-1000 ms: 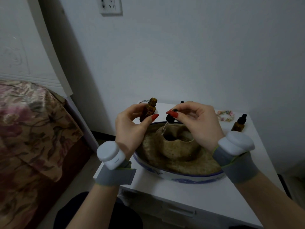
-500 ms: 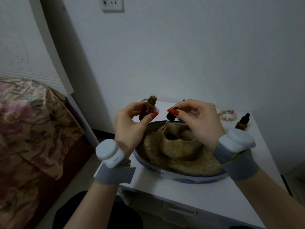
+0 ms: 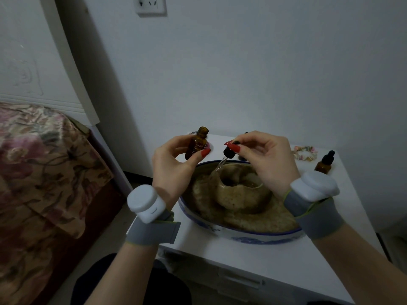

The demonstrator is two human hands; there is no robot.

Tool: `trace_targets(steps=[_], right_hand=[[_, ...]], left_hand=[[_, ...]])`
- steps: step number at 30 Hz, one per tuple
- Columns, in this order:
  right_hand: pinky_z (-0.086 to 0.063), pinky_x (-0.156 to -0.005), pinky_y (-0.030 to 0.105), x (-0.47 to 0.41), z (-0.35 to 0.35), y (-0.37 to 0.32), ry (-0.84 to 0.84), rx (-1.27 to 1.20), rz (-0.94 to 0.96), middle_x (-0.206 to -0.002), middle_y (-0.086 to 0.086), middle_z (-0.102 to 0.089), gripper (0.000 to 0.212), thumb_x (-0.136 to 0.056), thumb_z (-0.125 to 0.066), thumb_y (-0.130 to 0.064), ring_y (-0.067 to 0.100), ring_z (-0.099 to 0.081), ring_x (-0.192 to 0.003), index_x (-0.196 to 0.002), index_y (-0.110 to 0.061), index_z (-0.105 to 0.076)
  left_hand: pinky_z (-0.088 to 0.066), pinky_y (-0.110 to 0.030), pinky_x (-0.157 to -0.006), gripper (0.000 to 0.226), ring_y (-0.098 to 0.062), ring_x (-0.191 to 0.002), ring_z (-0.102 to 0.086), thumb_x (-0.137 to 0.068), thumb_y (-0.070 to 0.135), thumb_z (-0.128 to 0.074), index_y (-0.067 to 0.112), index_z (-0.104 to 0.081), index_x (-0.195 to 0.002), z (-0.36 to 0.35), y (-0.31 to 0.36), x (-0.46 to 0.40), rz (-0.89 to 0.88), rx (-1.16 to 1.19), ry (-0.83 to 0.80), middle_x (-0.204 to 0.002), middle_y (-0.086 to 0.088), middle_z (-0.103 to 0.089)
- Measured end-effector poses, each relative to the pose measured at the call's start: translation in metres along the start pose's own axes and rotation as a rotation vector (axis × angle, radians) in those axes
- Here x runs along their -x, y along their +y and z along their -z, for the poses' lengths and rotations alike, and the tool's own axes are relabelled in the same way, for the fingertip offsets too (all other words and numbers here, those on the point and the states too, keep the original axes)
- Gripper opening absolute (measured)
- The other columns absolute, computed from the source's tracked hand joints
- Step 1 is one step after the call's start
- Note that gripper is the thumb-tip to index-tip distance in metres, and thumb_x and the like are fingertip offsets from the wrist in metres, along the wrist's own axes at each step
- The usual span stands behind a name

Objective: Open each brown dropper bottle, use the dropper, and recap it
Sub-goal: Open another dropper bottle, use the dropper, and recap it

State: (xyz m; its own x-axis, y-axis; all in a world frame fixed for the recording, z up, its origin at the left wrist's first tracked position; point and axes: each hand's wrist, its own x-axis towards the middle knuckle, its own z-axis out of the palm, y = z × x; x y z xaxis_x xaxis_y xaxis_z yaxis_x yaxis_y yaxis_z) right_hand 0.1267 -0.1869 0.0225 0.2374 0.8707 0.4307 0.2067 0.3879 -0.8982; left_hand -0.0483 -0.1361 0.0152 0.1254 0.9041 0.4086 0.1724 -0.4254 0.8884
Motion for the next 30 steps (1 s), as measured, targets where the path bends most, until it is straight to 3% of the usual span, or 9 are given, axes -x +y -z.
trace_targets(steps=[16,20,30], right_hand=[[-0.052,-0.074,0.020,0.0002,0.0007,-0.0018,0.019,0.015,-0.022,-0.074,-0.011,-0.072,0.021,-0.082,-0.070,-0.002,0.003,-0.065,-0.069,-0.082,-0.023,-0.072],[-0.052,-0.071,0.016,-0.0002,0.0009,-0.0027,0.029,-0.003,-0.023,-0.073,-0.010,-0.072,0.020,-0.082,-0.070,-0.001,0.001,-0.064,-0.067,-0.081,-0.021,-0.072],[-0.050,-0.068,0.013,-0.0022,0.0005,-0.0025,0.055,0.014,-0.038,-0.071,-0.007,-0.070,0.015,-0.082,-0.069,0.001,0.000,-0.063,-0.063,-0.083,-0.014,-0.072]], left_hand=[[-0.044,-0.002,-0.077,0.033,0.001,-0.088,-0.066,-0.067,0.037,-0.076,0.033,-0.067,-0.098,0.0037,0.0006,0.0007,-0.009,0.008,-0.006,-0.094,0.017,-0.070],[-0.044,-0.003,-0.077,0.032,0.000,-0.088,-0.067,-0.071,0.025,-0.080,0.027,-0.068,-0.102,0.0036,-0.0014,-0.0003,0.001,0.007,-0.003,-0.095,0.014,-0.071],[-0.045,-0.003,-0.077,0.032,0.003,-0.087,-0.066,-0.072,0.022,-0.080,0.024,-0.069,-0.102,0.0040,-0.0015,-0.0003,0.001,0.003,0.000,-0.093,0.014,-0.071]])
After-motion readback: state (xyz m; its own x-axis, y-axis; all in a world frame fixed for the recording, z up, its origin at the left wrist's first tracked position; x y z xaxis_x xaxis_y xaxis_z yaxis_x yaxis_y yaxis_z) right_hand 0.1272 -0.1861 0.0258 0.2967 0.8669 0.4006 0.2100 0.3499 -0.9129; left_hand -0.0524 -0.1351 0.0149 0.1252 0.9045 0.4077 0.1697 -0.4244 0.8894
